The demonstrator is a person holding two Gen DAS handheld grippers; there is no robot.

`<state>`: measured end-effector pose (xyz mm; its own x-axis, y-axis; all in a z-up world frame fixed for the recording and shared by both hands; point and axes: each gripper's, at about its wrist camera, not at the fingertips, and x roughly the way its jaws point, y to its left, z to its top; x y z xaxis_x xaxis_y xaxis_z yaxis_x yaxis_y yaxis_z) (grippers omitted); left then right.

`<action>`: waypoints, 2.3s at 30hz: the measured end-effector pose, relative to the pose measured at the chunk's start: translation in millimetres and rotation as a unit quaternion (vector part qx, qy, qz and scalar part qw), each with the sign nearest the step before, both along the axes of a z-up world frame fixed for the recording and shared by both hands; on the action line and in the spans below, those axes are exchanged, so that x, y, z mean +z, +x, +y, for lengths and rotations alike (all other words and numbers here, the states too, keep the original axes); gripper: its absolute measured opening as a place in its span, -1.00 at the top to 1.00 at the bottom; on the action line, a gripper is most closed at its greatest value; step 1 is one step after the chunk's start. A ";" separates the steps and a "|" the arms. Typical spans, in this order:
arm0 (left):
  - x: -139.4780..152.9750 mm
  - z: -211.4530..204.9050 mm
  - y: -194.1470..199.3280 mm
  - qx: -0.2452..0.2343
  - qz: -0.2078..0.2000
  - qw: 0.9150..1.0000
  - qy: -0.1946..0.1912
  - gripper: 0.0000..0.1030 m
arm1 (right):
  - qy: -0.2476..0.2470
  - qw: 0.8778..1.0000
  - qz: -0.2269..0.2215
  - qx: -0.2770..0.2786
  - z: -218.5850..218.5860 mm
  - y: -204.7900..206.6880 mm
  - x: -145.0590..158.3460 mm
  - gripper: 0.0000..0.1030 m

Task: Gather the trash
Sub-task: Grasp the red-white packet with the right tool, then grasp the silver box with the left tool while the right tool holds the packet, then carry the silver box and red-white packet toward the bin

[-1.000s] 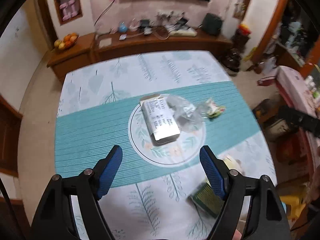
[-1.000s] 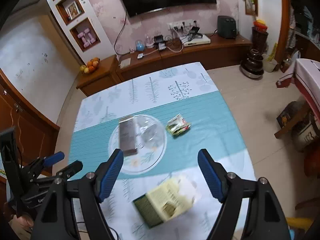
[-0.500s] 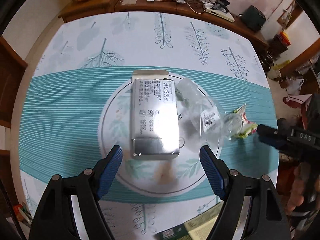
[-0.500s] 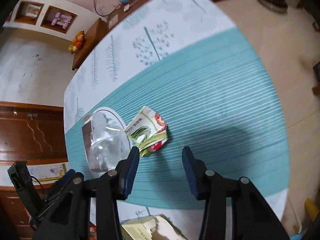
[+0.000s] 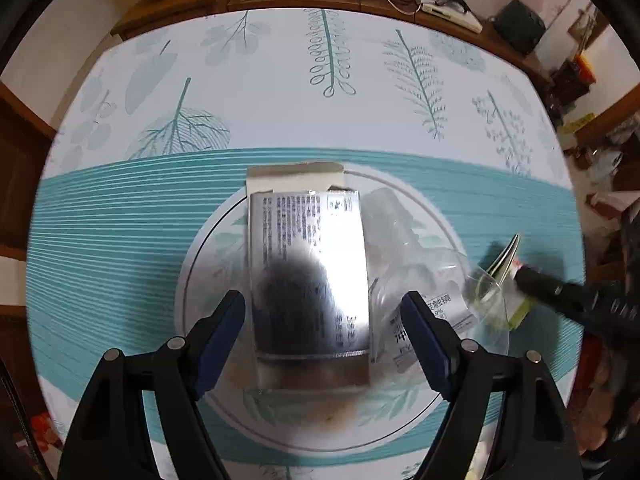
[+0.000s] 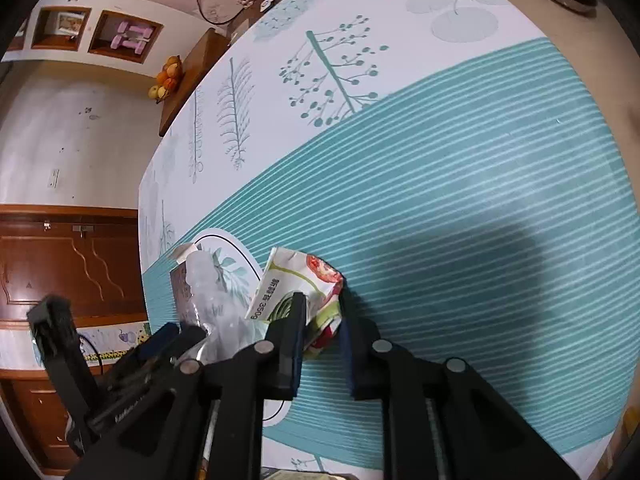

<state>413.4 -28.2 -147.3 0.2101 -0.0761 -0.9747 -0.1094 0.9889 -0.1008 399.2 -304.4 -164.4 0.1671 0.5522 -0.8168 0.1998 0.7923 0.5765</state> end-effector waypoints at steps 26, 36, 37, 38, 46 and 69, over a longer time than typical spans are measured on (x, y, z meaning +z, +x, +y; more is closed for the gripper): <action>-20.4 18.2 -14.0 0.036 0.016 0.999 -0.009 -0.36 | -0.015 0.999 -0.032 0.000 2.0 -30.4 12.5 0.82; 5.9 15.6 -46.8 0.046 -0.012 0.998 0.038 -0.17 | -0.012 0.998 -0.055 0.035 10.5 -43.3 25.7 0.87; 12.3 16.4 -53.5 0.046 -0.016 0.998 0.038 -0.17 | -0.011 0.998 -0.057 0.036 10.8 -47.3 27.9 0.87; 21.3 18.0 -63.3 0.045 -0.021 0.998 0.038 -0.17 | -0.011 0.997 -0.059 0.038 11.3 -51.4 30.3 0.87; 92.9 31.8 -154.6 0.022 -0.072 0.997 0.024 -0.17 | -0.007 0.996 -0.084 0.034 17.6 -112.3 64.7 0.87; 146.9 71.7 -432.4 -0.120 -0.159 0.980 -0.031 -0.17 | -0.072 0.986 -0.145 -0.034 124.3 -412.1 132.5 0.87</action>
